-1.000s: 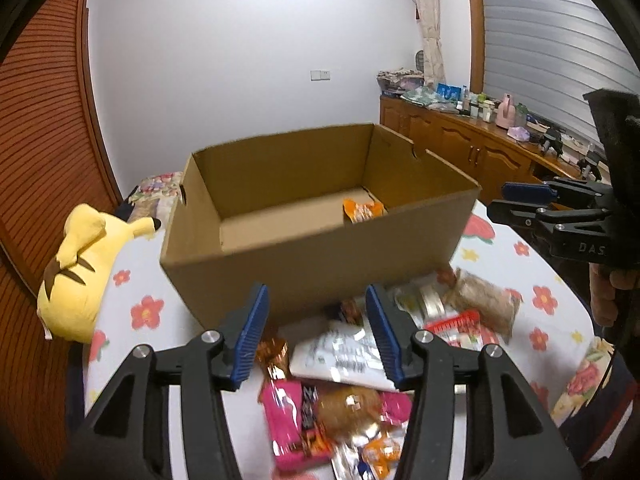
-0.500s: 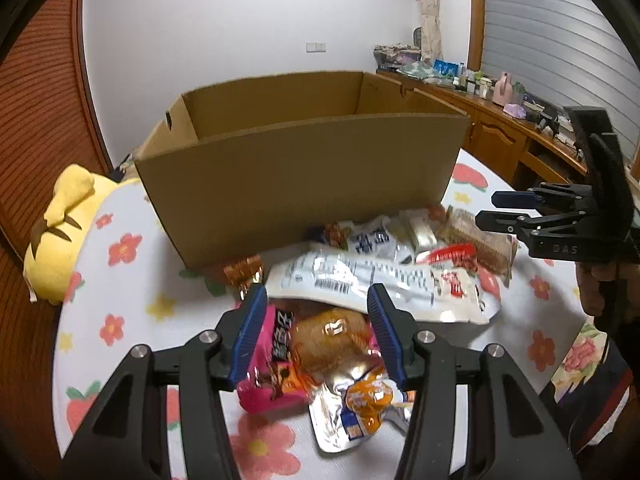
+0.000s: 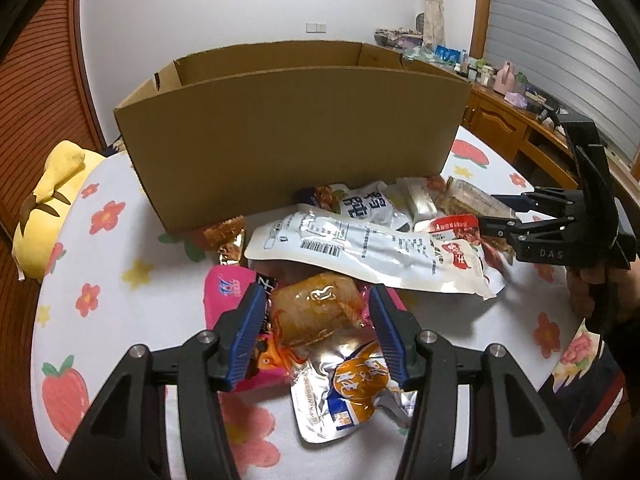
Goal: Organize snacks
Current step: 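Move both open grippers back to the snack pile, then grasp the pink sausage pack with left gripper while right gripper grasps clear wafer bar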
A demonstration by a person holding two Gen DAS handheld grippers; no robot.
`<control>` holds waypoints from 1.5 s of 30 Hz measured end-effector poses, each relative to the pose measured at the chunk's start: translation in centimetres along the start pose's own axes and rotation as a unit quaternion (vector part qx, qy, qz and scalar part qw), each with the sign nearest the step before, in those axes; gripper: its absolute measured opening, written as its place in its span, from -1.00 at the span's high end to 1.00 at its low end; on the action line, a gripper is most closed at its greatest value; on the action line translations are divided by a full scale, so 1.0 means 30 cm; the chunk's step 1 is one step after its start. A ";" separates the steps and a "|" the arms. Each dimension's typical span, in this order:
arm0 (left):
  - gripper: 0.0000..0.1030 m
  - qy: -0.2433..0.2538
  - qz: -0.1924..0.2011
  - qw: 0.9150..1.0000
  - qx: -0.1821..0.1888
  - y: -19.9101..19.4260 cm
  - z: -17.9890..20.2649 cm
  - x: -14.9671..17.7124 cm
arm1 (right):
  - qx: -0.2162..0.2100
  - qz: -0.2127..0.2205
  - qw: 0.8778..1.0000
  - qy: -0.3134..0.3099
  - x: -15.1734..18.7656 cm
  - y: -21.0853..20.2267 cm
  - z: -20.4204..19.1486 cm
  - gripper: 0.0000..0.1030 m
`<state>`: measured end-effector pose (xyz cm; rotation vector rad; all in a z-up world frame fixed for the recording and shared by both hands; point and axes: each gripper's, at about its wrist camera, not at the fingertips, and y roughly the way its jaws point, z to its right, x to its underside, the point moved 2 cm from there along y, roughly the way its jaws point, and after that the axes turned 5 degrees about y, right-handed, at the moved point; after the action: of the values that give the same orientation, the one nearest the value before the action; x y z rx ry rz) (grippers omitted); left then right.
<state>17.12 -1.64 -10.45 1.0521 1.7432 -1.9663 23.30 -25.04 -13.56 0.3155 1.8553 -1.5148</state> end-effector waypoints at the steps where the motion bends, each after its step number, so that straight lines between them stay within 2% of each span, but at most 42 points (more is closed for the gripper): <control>1: -0.08 0.000 -0.003 1.000 -0.001 0.005 0.000 0.000 | 0.000 -0.002 1.000 -0.001 0.007 0.007 -0.001 -0.14; 9: -0.26 -0.002 -0.012 1.000 -0.003 0.043 0.007 -0.001 | 0.014 0.007 1.000 -0.010 0.025 0.004 -0.015 -0.14; 20: -0.29 -0.005 -0.011 1.000 -0.007 0.046 -0.015 0.003 | 0.016 0.010 1.000 -0.005 0.025 0.004 -0.015 -0.15; 34: -0.33 -0.012 -0.003 0.999 -0.043 -0.027 -0.102 0.049 | 0.016 0.010 1.000 -0.004 0.026 0.003 -0.014 -0.15; 45: -0.68 -0.032 -0.016 0.999 -0.033 0.026 -0.146 0.068 | 0.016 0.010 1.000 -0.004 0.027 0.003 -0.014 -0.16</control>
<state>17.62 2.84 -12.40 0.9339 1.7888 -1.9263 22.62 -24.83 -14.12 0.3409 1.8181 -1.5314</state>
